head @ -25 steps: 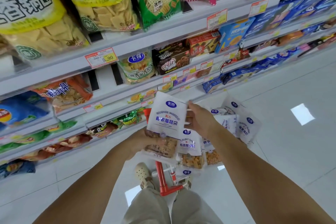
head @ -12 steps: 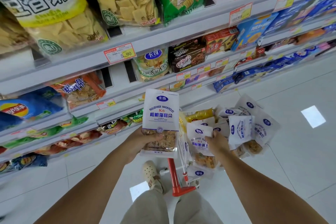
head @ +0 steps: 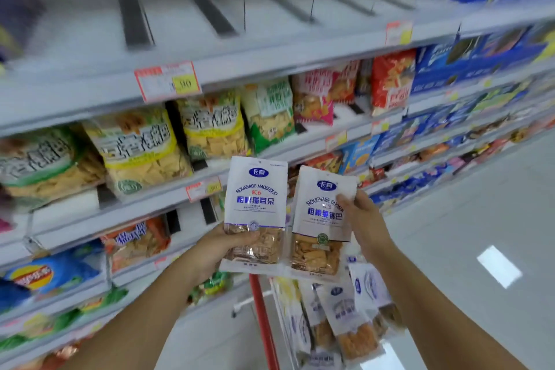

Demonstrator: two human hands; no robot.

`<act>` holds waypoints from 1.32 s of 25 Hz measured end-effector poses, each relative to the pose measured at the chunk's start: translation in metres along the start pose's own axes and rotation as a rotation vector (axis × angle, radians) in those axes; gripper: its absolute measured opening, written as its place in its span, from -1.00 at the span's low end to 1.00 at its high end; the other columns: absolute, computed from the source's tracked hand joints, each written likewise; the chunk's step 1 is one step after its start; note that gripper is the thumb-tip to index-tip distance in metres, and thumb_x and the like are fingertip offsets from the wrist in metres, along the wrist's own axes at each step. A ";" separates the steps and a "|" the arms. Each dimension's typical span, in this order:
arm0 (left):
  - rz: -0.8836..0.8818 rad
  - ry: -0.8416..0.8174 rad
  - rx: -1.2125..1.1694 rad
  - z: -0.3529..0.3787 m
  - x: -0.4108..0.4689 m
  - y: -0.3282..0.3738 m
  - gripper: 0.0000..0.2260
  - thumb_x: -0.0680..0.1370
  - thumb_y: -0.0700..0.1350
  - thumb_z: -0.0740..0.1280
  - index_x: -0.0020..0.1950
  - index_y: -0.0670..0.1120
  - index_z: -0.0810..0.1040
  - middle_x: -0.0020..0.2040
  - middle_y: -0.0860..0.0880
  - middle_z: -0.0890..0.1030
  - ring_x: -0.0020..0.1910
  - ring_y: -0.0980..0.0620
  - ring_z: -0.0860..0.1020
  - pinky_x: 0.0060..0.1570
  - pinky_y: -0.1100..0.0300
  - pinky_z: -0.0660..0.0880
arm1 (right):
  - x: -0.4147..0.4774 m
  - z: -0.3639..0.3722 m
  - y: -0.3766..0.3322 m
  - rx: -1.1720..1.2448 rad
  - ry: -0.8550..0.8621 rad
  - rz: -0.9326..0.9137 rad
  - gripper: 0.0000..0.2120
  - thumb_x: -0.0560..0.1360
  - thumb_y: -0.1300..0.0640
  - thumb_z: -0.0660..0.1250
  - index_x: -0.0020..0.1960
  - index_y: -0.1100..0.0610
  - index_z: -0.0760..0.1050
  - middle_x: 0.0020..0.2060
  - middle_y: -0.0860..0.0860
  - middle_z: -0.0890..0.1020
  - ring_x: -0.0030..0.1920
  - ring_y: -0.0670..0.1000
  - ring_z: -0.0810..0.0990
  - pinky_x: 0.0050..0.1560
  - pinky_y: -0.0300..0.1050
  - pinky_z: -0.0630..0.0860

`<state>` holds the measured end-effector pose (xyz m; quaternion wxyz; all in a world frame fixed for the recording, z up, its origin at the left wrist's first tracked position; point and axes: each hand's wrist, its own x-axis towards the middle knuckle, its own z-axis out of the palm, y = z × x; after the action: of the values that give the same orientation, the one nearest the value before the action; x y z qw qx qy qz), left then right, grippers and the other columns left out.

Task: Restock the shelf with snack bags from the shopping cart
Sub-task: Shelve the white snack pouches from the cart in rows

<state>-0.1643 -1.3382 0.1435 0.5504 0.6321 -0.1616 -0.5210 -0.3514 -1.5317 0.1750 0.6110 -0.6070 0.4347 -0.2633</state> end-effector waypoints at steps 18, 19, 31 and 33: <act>0.722 0.391 -0.035 0.003 -0.168 0.220 -0.73 0.39 -0.07 0.46 0.06 -0.10 0.69 0.00 -0.11 0.72 -0.05 -0.03 0.70 -0.14 0.22 0.60 | 0.009 0.080 -0.295 0.198 -0.267 -0.589 -0.89 0.60 0.11 0.25 -0.07 0.05 0.52 -0.11 0.00 0.69 -0.13 -0.01 0.66 -0.16 -0.12 0.59; 0.741 0.421 -0.066 -0.007 -0.179 0.224 -0.76 0.38 -0.04 0.44 -0.01 -0.10 0.72 -0.02 -0.12 0.72 -0.10 -0.02 0.71 -0.20 0.23 0.60 | 0.008 0.097 -0.309 0.189 -0.289 -0.598 -0.89 0.60 0.11 0.24 -0.06 0.06 0.52 -0.11 0.01 0.68 -0.14 0.00 0.65 -0.20 -0.12 0.58; 0.856 0.581 0.053 -0.129 -0.247 0.220 -0.38 -0.05 0.30 0.63 -0.05 0.13 0.73 -0.04 -0.02 0.73 -0.07 0.04 0.70 -0.16 0.27 0.58 | 0.027 0.289 -0.373 0.211 -0.378 -0.658 -0.90 0.62 0.17 0.17 -0.09 0.08 0.38 -0.20 0.02 0.55 -0.25 -0.03 0.53 -0.39 -0.29 0.44; 0.855 0.583 0.072 -0.138 -0.242 0.219 -0.37 -0.05 0.33 0.61 -0.03 0.15 0.72 -0.03 -0.01 0.73 -0.05 0.04 0.70 -0.18 0.31 0.57 | 0.033 0.303 -0.365 0.173 -0.402 -0.662 -0.91 0.63 0.15 0.16 -0.05 0.11 0.37 -0.20 -0.03 0.54 -0.23 -0.05 0.52 -0.41 -0.36 0.44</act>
<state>-0.0663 -1.1518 0.4285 0.7143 0.6469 -0.2632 -0.0460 -0.0025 -1.4497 0.4870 0.6150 -0.6999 0.0636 -0.3575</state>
